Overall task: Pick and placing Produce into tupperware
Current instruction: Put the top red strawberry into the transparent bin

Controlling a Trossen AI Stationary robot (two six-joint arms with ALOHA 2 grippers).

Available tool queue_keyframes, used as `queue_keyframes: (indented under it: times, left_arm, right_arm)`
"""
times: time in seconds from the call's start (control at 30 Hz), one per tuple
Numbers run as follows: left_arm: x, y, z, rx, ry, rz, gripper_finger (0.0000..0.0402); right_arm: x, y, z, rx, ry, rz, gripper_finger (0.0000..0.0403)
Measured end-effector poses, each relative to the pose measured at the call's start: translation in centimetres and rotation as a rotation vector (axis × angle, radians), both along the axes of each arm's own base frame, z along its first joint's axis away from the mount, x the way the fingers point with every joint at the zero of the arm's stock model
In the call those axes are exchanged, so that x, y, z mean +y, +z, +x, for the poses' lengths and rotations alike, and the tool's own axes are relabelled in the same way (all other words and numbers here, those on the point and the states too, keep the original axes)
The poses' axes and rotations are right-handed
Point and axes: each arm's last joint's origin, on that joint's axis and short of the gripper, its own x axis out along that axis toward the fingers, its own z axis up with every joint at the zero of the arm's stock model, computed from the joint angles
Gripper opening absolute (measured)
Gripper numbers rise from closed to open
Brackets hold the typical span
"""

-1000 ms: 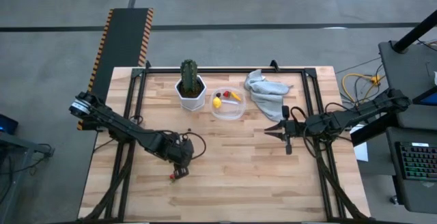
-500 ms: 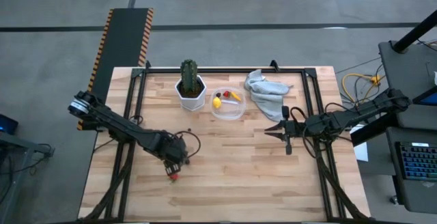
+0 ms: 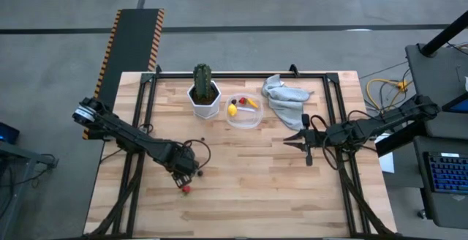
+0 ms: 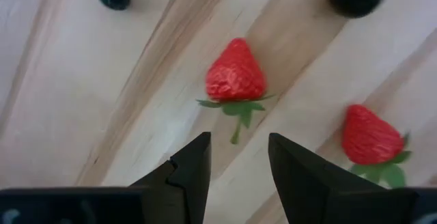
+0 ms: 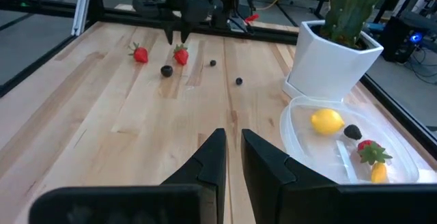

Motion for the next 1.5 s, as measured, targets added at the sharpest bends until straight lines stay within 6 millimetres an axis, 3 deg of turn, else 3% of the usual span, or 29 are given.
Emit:
queue_keyframes:
  times: [1.5]
  left_arm:
    - [0.3,-1.9,-0.5,-0.04,-0.031,0.022,0.0131]
  right_arm:
    - [0.0,0.0,0.0,-0.001,-0.002,0.008,0.0038]
